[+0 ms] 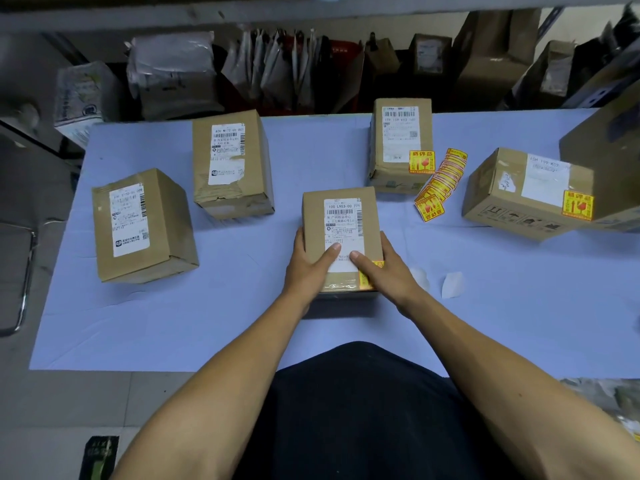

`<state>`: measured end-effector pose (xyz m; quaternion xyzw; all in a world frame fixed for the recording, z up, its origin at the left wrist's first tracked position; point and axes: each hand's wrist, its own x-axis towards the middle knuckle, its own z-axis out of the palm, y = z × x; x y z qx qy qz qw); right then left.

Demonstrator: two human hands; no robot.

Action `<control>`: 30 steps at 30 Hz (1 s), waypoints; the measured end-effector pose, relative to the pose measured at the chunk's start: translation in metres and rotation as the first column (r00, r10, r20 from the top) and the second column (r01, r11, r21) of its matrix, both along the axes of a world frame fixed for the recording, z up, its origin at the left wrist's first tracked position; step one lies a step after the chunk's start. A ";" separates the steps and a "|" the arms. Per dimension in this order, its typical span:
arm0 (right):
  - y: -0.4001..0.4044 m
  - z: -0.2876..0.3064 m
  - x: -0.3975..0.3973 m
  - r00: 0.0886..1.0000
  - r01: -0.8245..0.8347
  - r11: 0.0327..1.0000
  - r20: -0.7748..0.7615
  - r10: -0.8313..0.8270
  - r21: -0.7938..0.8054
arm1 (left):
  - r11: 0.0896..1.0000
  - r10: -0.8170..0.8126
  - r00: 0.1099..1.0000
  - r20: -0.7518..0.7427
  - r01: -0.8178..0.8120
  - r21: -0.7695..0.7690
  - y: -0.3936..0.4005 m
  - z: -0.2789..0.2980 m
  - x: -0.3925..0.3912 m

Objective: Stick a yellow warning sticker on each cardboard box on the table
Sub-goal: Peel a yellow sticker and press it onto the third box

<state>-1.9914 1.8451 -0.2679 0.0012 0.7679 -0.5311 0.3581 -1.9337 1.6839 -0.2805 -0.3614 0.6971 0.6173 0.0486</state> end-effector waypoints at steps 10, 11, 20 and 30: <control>-0.050 0.025 -0.057 0.999 0.017 0.999 -0.051 -0.020 -0.049 | 0.995 0.095 0.990 -0.105 -0.095 0.007 -0.048 0.030 -0.055; -0.058 0.027 -0.070 0.999 0.019 0.997 -0.048 -0.023 -0.070 | 0.996 0.093 0.990 -0.110 -0.093 0.010 -0.057 0.032 -0.068; -0.120 0.017 -0.163 0.999 0.033 0.998 -0.033 -0.035 -0.054 | 0.998 0.046 0.998 -0.048 -0.048 -0.043 -0.117 0.021 -0.164; -0.134 -0.011 -0.200 0.997 0.076 0.996 0.000 -0.076 0.036 | 0.999 0.027 0.999 -0.043 -0.029 -0.041 -0.123 -0.006 -0.202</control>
